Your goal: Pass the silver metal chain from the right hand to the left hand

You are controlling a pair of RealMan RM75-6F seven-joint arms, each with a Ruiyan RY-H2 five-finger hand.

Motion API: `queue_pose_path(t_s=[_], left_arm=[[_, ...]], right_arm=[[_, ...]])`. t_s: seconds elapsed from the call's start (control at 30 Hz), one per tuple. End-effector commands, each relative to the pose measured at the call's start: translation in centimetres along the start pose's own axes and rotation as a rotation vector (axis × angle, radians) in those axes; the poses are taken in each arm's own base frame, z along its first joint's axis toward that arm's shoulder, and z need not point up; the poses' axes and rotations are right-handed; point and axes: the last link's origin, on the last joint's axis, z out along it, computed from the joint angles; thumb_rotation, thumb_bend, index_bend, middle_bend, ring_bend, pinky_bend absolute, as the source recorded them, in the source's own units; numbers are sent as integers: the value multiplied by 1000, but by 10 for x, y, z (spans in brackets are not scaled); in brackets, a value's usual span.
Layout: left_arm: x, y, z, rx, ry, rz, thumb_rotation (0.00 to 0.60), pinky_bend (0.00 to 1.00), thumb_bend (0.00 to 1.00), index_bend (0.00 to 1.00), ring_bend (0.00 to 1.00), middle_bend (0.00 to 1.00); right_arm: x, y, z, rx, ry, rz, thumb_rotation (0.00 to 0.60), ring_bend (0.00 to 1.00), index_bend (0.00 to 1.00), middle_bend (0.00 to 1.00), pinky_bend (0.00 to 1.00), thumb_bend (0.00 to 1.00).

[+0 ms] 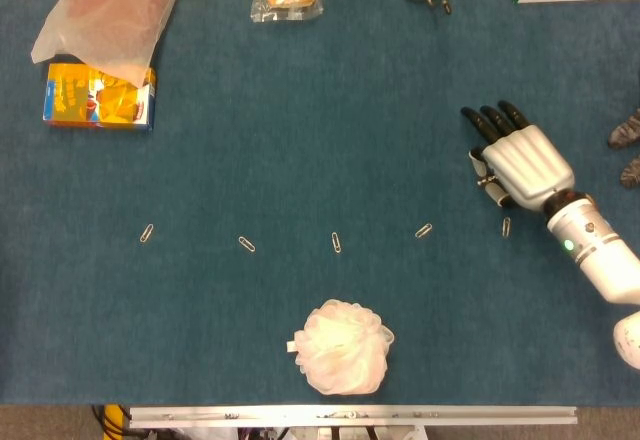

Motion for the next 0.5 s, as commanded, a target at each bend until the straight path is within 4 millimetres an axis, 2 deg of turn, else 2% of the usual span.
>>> queue_pose_path(t_s=[0.03,0.5], left_arm=[[0,0,0,1,-1,0,600,575,154,385,386,430],[0,0,-1,1,1,-2,600,575,154,385,386,430]], right_arm=[[0,0,0,1,-1,1,600,0,536,0,37,306],[-1,-2,1,3,-3,4,600,0,563,1,35,312]])
